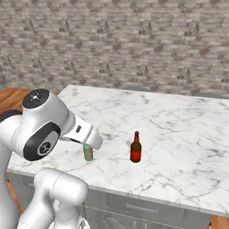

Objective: Move the drinks to the dining counter.

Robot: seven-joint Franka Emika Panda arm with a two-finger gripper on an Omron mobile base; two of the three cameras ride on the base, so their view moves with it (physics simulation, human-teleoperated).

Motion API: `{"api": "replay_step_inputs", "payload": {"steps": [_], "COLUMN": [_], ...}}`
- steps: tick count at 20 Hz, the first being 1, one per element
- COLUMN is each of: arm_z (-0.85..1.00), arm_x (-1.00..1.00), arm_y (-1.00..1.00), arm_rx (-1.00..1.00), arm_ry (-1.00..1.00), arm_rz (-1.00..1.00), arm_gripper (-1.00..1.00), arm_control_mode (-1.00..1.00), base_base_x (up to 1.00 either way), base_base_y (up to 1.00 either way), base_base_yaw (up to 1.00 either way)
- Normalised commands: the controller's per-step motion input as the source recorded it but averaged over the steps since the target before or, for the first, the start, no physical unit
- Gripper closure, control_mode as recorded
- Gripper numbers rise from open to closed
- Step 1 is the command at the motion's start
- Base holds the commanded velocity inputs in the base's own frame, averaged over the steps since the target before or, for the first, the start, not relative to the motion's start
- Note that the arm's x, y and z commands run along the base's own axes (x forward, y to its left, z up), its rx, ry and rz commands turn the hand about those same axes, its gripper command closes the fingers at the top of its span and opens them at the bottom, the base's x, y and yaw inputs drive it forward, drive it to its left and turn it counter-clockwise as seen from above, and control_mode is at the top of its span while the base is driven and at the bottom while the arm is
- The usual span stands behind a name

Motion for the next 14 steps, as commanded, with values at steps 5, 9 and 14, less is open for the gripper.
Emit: {"api": "replay_step_inputs", "payload": {"steps": [5, 9, 14], "arm_z": [0.31, 0.01, 0.00], "arm_x": [0.00, 0.12, 0.00], "arm_y": [0.13, 0.16, 0.00], "arm_rx": [-0.14, -0.10, 0.00], "arm_ry": [0.00, 0.00, 0.00], "arm_rz": [0.06, -0.05, 0.00], "arm_gripper": [-1.00, -1.00, -1.00], "arm_control_mode": [-1.00, 1.00, 1.00], "base_base_x": [0.00, 0.29, 0.29], "base_base_y": [0.00, -0.07, -0.40], "base_base_yaw": [0.00, -0.19, -0.55]}}
